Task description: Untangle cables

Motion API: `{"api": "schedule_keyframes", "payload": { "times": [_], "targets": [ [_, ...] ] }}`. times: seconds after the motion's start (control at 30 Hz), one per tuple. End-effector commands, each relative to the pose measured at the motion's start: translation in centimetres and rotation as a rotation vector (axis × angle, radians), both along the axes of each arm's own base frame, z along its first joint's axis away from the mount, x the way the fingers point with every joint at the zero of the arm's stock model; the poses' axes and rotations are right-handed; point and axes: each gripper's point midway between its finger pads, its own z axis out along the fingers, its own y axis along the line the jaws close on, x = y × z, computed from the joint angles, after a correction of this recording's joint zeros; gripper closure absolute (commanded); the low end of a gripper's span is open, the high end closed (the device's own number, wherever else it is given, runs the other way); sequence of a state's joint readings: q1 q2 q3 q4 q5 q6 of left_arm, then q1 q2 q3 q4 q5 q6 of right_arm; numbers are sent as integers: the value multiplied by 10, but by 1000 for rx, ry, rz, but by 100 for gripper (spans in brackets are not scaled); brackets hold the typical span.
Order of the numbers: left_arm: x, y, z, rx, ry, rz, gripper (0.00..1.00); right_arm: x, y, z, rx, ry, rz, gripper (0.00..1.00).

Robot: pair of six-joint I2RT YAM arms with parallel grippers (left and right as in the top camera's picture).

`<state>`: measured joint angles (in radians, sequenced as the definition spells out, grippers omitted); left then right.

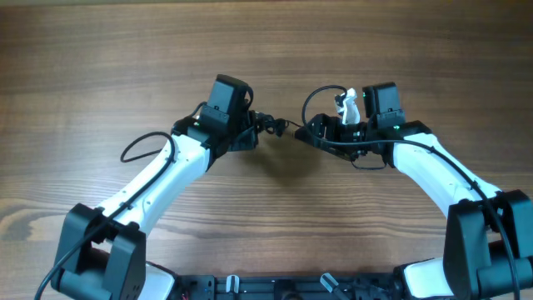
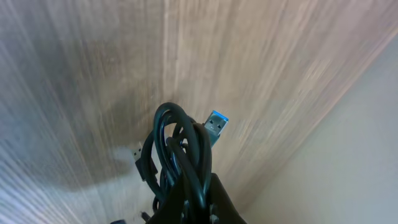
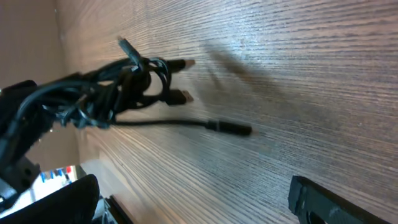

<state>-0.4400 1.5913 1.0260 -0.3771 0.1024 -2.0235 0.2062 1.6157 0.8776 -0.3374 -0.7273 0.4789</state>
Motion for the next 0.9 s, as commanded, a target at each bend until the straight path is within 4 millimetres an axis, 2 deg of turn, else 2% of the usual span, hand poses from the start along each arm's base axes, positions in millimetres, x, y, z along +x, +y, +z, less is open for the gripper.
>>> {"api": "schedule_keyframes", "payload": {
  "times": [0.0, 0.07, 0.1, 0.13, 0.17, 0.2, 0.23, 0.27, 0.43, 0.47, 0.5, 0.53, 0.57, 0.6, 0.67, 0.7, 0.77, 0.87],
  "targets": [
    [30, -15, 41, 138, -348, -355, 96, 2, 2, 13, 14, -63, 32, 0],
    [34, -51, 77, 226, -704, -761, 96, 1, 8, 32, 62, -134, 81, 0],
    [25, -67, 90, 245, -853, -943, 96, 0, 12, 40, 92, -162, 105, 0],
    [16, -75, 92, 257, -928, -1059, 96, 1, 13, 44, 100, -177, 109, 2],
    [11, -77, 90, 273, -957, -1124, 96, 2, 13, 44, 97, -191, 117, 7],
    [7, -76, 86, 303, -968, -1173, 96, 1, 13, 44, 90, -213, 135, 25],
    [5, -75, 82, 340, -985, -1220, 96, 0, 13, 44, 78, -247, 168, 35],
    [4, -74, 80, 359, -996, -1243, 96, -1, 13, 42, 63, -282, 203, 39],
    [8, -74, 86, 331, -995, -1197, 96, -2, 13, 42, 33, -375, 282, 40],
    [14, -69, 87, 314, -966, -1148, 96, -4, 13, 41, 30, -382, 296, 39],
    [17, -64, 85, 317, -944, -1119, 96, -6, 14, 42, 44, -378, 301, 34],
    [24, -56, 83, 333, -910, -1069, 96, -9, 17, 45, 75, -357, 300, 21],
    [33, -46, 81, 380, -885, -1021, 96, -9, 16, 46, 91, -310, 264, 13],
    [41, -36, 77, 466, -870, -995, 96, -7, 16, 48, 112, -279, 234, 10],
    [42, -35, 75, 544, -903, -1054, 96, -4, 15, 55, 130, -332, 256, 8],
    [38, -39, 74, 500, -887, -1046, 96, 0, 16, 58, 111, -432, 305, 8],
    [38, -41, 76, 392, -820, -939, 96, 4, 18, 60, 95, -487, 326, 8],
    [36, -47, 79, 256, -739, -807, 96, 10, 22, 51, 41, -448, 274, 8]
  ]
}}
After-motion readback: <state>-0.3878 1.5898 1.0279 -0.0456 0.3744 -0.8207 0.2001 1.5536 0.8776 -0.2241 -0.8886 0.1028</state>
